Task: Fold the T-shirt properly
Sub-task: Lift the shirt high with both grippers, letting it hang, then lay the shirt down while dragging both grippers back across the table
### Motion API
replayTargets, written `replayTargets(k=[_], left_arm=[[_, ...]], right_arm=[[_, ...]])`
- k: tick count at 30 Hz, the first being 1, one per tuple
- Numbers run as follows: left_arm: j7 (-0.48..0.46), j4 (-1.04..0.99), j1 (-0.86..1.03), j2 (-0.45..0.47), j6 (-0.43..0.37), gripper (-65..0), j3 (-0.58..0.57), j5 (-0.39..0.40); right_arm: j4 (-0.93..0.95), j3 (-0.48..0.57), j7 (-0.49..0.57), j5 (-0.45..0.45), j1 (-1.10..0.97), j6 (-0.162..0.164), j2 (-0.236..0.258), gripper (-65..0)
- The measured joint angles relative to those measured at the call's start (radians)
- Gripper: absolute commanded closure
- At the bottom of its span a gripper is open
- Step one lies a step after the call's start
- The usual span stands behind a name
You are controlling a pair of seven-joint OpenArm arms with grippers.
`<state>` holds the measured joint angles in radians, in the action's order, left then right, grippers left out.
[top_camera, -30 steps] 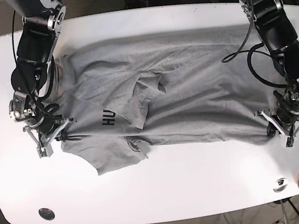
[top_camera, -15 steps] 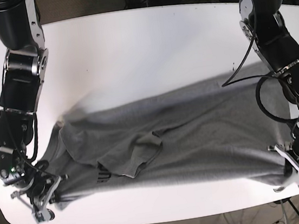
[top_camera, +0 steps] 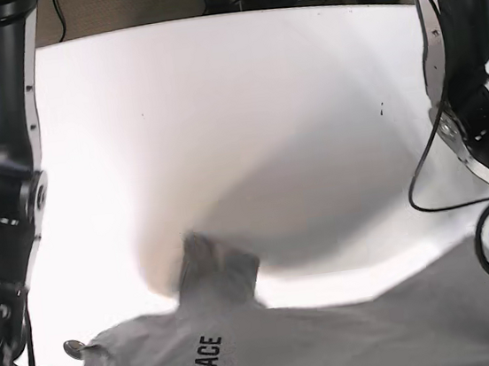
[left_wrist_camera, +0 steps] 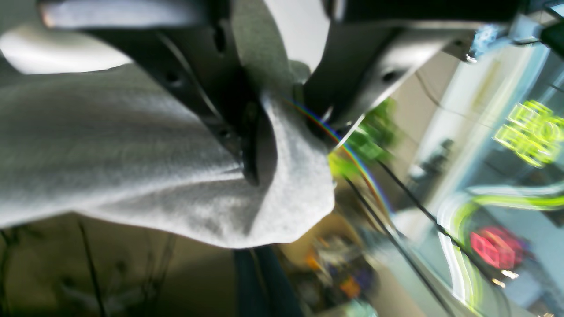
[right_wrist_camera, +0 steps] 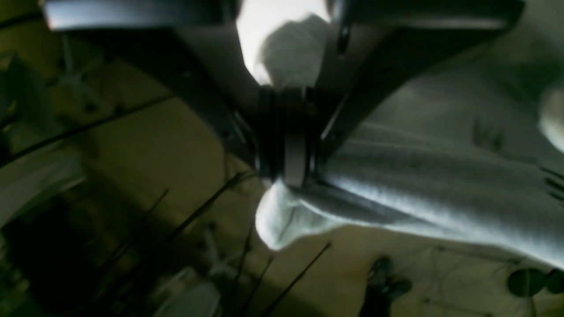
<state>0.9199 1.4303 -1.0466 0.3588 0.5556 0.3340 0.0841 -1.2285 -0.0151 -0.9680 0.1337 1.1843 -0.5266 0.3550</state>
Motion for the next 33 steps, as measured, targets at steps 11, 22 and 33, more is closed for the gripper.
replayTargets(k=[11, 22, 33], left_arm=[[0.000, 0.046, 0.023, 0.030, 0.000, 0.0, 0.012, 0.010], [0.005, 0.170, 0.369, 0.024, 0.008, 0.0, 0.091, 0.011], [0.005, 0.257, 0.741, -0.030, 0.062, 0.0, 0.229, 0.053]], right_arm=[[-0.014, 0.008, -0.077, 0.002, 0.064, -0.051, -0.003, -2.1], [-0.352, -0.115, -0.085, 0.004, -0.378, -0.066, -0.020, -2.1], [-0.549, -0.250, -0.073, 0.010, -0.790, -0.068, -0.111, -2.1]])
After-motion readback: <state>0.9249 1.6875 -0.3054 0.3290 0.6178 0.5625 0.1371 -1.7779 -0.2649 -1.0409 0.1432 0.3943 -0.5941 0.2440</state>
